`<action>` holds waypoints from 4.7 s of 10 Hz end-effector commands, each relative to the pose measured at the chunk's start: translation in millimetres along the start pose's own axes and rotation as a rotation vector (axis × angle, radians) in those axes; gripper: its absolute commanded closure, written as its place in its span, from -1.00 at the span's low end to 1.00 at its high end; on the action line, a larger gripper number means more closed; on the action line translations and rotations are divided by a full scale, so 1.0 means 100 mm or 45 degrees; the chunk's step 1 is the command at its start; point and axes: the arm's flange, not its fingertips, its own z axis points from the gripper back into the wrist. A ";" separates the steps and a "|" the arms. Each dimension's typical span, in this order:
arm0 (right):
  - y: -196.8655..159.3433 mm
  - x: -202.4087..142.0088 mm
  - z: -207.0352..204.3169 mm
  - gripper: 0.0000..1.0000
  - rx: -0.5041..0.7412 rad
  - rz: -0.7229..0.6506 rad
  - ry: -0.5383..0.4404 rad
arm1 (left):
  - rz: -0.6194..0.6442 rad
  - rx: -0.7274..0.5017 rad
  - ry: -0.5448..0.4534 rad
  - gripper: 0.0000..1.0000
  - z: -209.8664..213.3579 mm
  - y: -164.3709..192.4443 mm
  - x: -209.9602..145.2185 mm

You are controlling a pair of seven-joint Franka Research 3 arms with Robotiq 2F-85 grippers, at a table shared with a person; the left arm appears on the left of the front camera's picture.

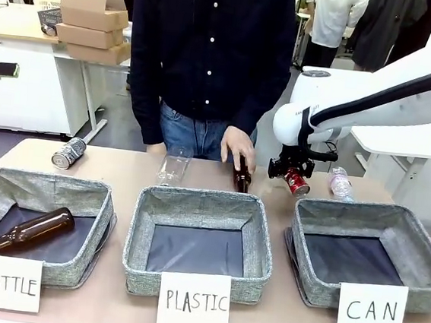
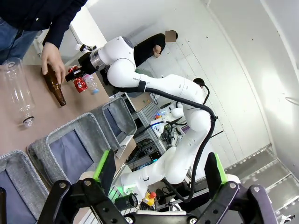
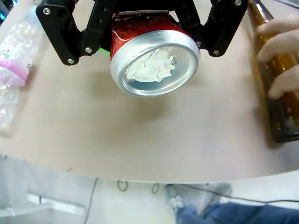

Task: Sort the can waste into the basket.
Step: Pick up the can waste from the table and place it in the right Fabric basket.

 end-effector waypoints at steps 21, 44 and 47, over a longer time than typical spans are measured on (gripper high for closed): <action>-1.47 -2.25 1.60 -1.00 0.513 0.662 0.048 | -0.027 -0.029 -0.017 -1.00 -0.02 -0.02 0.02; -2.20 -2.48 2.25 -1.00 1.862 0.309 -0.156 | -0.027 -0.029 -0.017 -1.00 -0.02 -0.02 0.02; -2.20 -2.48 2.25 -1.00 1.862 0.309 -0.156 | -0.027 -0.029 -0.017 -1.00 -0.02 -0.02 0.02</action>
